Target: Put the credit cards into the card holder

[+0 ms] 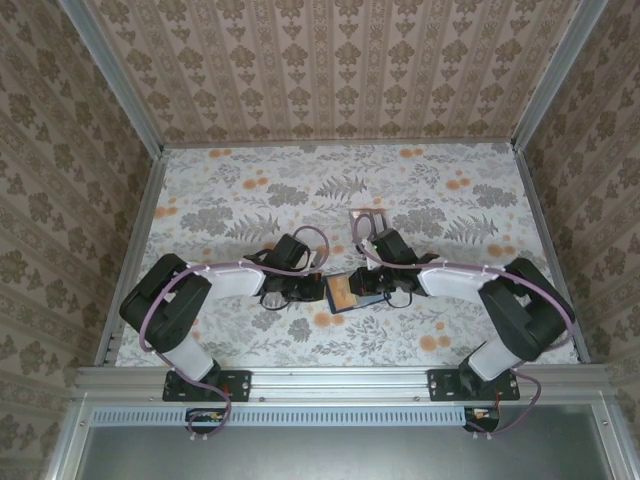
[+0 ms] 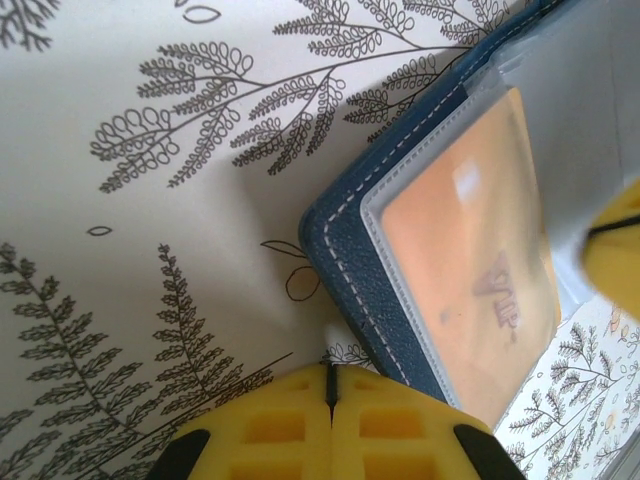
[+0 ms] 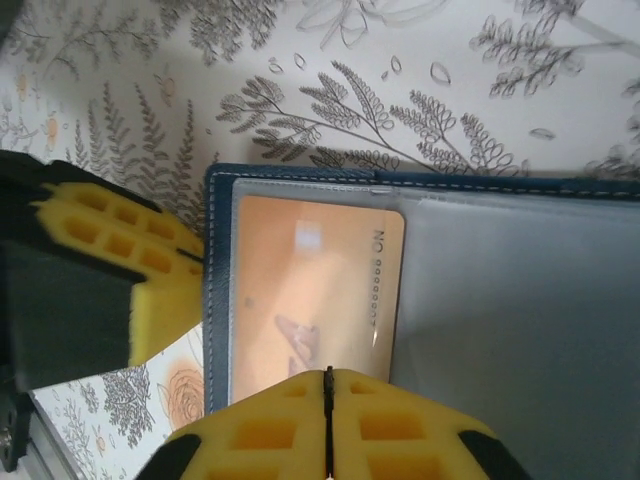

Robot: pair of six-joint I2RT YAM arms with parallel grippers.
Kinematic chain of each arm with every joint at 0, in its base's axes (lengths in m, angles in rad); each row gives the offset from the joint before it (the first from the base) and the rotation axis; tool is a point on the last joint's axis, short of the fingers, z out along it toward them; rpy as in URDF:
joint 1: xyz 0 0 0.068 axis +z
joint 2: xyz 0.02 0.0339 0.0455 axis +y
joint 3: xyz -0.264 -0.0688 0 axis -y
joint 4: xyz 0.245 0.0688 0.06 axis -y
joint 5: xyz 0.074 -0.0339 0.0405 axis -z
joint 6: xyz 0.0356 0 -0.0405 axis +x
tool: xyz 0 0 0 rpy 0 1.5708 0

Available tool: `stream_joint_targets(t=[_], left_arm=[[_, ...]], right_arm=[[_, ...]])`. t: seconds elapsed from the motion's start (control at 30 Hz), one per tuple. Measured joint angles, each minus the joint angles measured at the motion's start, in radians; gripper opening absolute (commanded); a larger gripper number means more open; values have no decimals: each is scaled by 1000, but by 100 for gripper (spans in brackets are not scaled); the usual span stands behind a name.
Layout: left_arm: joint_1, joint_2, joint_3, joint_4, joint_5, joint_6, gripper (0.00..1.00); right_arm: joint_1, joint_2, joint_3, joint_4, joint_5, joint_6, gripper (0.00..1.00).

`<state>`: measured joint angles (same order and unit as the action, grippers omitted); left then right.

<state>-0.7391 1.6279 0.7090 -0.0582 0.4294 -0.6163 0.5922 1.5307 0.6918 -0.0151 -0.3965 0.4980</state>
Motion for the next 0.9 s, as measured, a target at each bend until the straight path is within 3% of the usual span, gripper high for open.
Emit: stream_joint_targets(t=[0.27,0.9], left_arm=[[-2,-3,2,-6,-11,0,0],[-6,-11,-8,5,-19,7,0]], right_arm=[[-4,-182,2,-132,113,-54,32],[-7,-9,-1,-130,158,-19,41]])
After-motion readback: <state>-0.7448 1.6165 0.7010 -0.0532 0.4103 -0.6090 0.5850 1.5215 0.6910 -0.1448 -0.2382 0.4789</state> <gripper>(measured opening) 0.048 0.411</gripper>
